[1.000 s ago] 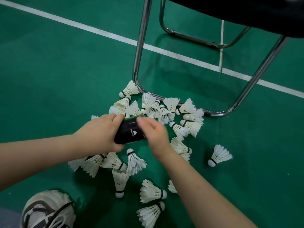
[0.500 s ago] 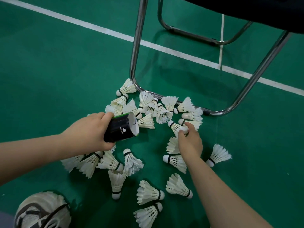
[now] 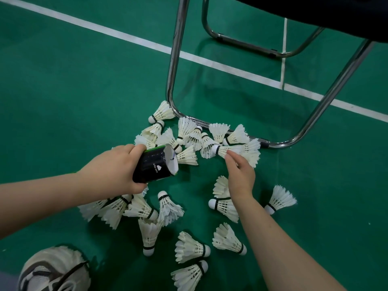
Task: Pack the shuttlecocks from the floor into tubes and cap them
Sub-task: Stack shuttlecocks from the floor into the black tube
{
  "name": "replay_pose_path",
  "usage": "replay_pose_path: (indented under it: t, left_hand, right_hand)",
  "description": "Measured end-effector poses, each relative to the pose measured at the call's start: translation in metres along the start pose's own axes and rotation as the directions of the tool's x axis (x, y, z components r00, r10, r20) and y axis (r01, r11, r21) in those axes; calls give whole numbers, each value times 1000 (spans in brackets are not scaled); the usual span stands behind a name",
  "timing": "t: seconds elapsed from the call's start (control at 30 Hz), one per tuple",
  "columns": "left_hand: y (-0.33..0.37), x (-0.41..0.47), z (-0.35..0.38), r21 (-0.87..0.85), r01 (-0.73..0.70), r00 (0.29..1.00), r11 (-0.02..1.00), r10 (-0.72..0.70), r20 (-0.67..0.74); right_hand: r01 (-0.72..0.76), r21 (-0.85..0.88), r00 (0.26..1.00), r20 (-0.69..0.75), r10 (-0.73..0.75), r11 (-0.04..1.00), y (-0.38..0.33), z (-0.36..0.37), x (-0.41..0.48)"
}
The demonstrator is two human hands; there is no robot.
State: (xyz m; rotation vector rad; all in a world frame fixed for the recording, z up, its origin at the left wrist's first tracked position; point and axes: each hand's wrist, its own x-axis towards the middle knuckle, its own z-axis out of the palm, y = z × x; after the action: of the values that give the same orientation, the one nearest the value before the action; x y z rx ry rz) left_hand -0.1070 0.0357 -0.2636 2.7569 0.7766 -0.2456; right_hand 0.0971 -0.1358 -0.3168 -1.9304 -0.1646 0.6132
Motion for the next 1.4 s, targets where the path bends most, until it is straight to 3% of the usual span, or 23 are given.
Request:
replay_pose_path:
  t: [0.2, 0.33, 0.4, 0.57, 0.73, 0.9, 1.0, 1.13, 1.2, 1.23, 1.3, 1.4]
  left_hand:
    - [1, 0, -2, 4, 5, 1000, 1000, -5, -5]
    - [2, -1, -5, -7, 4, 1000, 1000, -4, -5]
    - [3, -1, -7, -6, 12, 1000, 1000, -12, 0]
    - [3, -1, -10, -17, 8, 1000, 1000, -8, -19]
    - [4, -2, -8, -25, -10, 1000, 1000, 10, -21]
    - [11, -5, -12, -33, -16, 1000, 999, 16, -15]
    - [15, -7, -16, -37, -23, 999, 999, 23, -22]
    - [19, -9, -14, 44, -105, 994, 993, 107, -35]
    - [19, -9, -12, 91, -150, 987, 984, 155, -40]
    - [20, -9, -14, 97, -160, 985, 982, 165, -54]
    - [21, -8, -16, 62, -134, 989, 989, 137, -47]
    - [17, -6, -17, 22, -62, 997, 998, 63, -44]
  right_hand:
    - [254, 71, 967, -35, -252, 965, -26, 21, -22]
    - [470, 139, 879, 17, -476, 872, -42, 36, -42]
    - [499, 185, 855, 55, -516, 847, -46, 40, -51]
    - [347, 167, 831, 402, -385, 923, -51, 43, -70]
    - [271, 87, 813, 512, -277, 959, -58, 42, -75]
    - [341, -60, 682, 703, -202, 938, -67, 42, -76]
    - [270, -81, 627, 771, -111, 960, -73, 44, -74]
    - [150, -85, 452, 892, 8, 985, -81, 43, -70]
    - [141, -94, 411, 911, 28, 986, -80, 44, -70]
    - [155, -84, 416, 909, 12, 984, -79, 45, -71]
    - [196, -58, 498, 866, -48, 979, -77, 46, -72]
    - [220, 88, 730, 646, -224, 971, -73, 42, -67]
